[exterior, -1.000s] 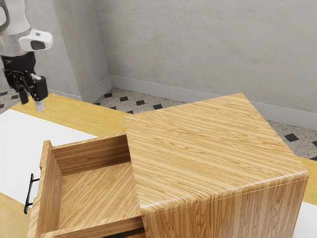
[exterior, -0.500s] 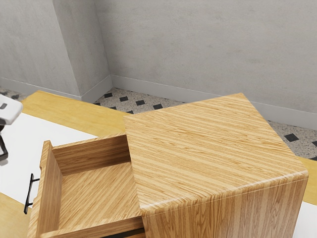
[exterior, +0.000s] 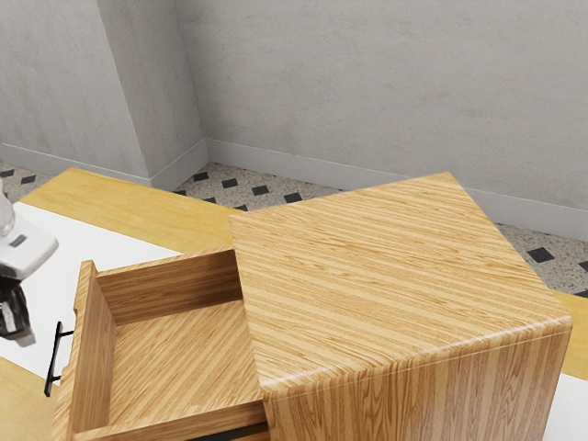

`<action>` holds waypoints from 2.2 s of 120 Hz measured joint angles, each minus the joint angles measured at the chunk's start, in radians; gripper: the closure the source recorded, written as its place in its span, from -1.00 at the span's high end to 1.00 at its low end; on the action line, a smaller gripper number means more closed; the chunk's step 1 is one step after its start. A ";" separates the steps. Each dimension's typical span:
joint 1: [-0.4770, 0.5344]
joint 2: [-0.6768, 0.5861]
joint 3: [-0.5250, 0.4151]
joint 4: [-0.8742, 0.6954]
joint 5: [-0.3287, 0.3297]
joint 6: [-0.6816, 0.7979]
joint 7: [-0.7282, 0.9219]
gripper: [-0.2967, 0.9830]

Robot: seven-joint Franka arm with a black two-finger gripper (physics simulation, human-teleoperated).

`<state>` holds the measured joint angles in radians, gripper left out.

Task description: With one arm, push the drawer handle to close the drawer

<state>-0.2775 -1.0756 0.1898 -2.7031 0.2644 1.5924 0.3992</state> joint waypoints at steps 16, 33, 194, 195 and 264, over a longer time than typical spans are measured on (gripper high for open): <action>0.000 -0.018 -0.045 -0.001 -0.064 -0.018 0.014 -0.69; 0.000 -0.022 -0.114 -0.002 -0.124 -0.042 0.025 -0.69; 0.004 0.649 -0.417 0.385 -0.322 0.207 0.054 -0.69; 0.004 0.653 -0.418 0.389 -0.322 0.208 0.054 -0.69; 0.225 0.672 -0.258 0.633 -0.245 0.015 0.059 -0.69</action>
<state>-0.0521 -0.4040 -0.0684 -2.0700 0.0198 1.6077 0.4582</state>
